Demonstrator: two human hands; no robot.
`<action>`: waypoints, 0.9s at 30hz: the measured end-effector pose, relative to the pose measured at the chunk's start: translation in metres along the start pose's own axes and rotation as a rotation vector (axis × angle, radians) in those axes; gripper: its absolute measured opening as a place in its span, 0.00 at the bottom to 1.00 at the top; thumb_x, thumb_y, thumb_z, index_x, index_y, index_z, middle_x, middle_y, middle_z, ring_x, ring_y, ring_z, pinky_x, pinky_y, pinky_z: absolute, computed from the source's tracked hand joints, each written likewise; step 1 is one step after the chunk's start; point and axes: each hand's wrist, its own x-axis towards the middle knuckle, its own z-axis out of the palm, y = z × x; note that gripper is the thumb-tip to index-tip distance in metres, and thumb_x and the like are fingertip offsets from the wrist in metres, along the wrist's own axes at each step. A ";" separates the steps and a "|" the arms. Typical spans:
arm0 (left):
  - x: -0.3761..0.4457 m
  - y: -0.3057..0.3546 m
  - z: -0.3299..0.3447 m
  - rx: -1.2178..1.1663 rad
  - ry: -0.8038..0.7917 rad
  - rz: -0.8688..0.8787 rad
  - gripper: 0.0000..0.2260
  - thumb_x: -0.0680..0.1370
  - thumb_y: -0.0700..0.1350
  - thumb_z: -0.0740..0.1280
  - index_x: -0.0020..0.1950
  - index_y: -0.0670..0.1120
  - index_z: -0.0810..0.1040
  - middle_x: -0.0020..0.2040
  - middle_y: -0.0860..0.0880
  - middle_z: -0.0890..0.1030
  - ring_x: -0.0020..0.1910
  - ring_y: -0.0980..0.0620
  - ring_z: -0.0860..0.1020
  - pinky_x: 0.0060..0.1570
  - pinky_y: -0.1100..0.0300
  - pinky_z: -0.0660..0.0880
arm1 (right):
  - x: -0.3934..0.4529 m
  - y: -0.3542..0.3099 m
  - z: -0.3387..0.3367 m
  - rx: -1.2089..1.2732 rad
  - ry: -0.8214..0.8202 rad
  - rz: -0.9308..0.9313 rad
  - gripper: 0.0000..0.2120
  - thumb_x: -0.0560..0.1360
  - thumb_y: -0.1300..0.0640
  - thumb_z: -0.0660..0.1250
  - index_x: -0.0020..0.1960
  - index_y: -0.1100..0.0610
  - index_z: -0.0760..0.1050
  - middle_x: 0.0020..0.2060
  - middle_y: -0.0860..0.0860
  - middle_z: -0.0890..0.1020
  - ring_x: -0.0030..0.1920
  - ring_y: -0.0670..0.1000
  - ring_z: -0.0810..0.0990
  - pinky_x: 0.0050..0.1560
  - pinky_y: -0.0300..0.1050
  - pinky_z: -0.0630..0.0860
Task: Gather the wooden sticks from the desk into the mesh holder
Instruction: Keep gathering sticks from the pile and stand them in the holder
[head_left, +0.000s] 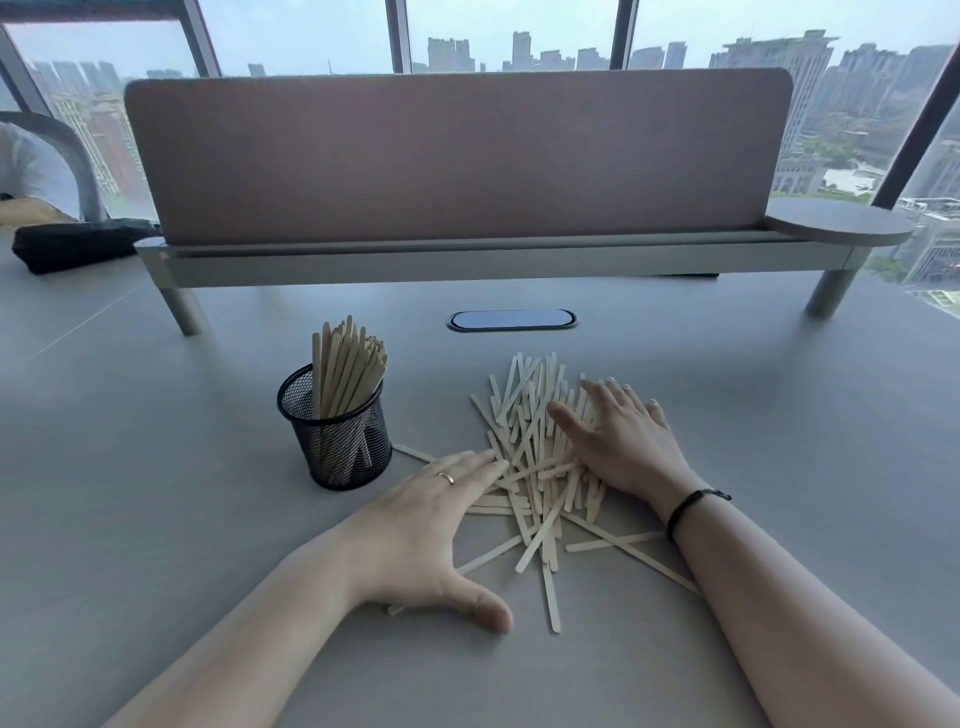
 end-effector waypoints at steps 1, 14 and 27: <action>-0.001 -0.002 -0.001 -0.027 0.012 0.004 0.60 0.59 0.75 0.73 0.81 0.59 0.45 0.76 0.69 0.48 0.76 0.68 0.44 0.75 0.68 0.45 | 0.003 -0.001 0.000 -0.005 -0.004 -0.001 0.43 0.72 0.22 0.44 0.78 0.46 0.57 0.80 0.53 0.58 0.80 0.53 0.52 0.78 0.57 0.46; -0.008 -0.014 -0.006 -0.194 0.042 0.062 0.26 0.75 0.40 0.62 0.70 0.61 0.74 0.72 0.67 0.71 0.73 0.73 0.58 0.75 0.63 0.58 | 0.014 -0.002 -0.002 -0.047 -0.086 -0.140 0.39 0.70 0.21 0.48 0.77 0.38 0.58 0.80 0.46 0.58 0.78 0.47 0.58 0.78 0.55 0.49; 0.016 -0.003 0.028 0.045 0.608 0.077 0.19 0.75 0.37 0.67 0.63 0.54 0.80 0.66 0.56 0.79 0.66 0.50 0.75 0.65 0.50 0.73 | 0.009 -0.002 -0.001 0.007 -0.072 -0.202 0.38 0.70 0.21 0.46 0.71 0.38 0.70 0.77 0.42 0.66 0.76 0.47 0.62 0.74 0.47 0.56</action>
